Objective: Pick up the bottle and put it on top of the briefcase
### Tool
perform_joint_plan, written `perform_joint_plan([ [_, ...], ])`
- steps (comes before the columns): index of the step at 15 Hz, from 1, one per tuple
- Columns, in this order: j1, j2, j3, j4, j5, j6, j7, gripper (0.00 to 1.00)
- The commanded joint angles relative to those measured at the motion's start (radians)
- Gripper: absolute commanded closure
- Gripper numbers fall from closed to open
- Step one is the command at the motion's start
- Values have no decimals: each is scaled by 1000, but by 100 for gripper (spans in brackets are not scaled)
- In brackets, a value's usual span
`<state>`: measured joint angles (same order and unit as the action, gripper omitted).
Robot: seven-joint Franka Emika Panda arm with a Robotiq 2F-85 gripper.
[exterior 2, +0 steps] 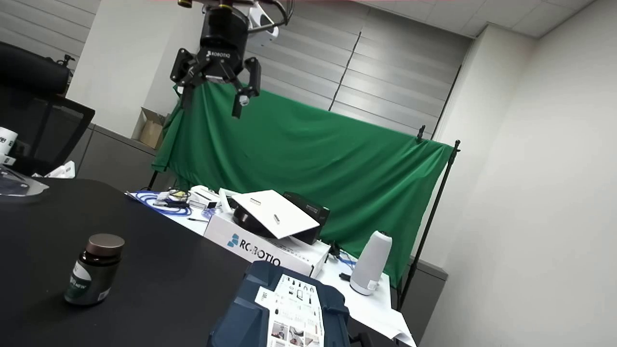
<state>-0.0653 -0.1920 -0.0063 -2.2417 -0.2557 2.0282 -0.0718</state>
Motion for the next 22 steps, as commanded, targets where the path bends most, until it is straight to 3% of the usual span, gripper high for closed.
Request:
perform_joint_plan([
  [1, 37, 71, 10, 15, 66, 80, 41, 0],
  [7, 85, 197, 41, -3, 109, 223, 27, 0],
  [16, 94, 239, 43, -6, 100, 233, 9, 0],
  [22, 92, 377, 56, -101, 167, 464, -46, 0],
])
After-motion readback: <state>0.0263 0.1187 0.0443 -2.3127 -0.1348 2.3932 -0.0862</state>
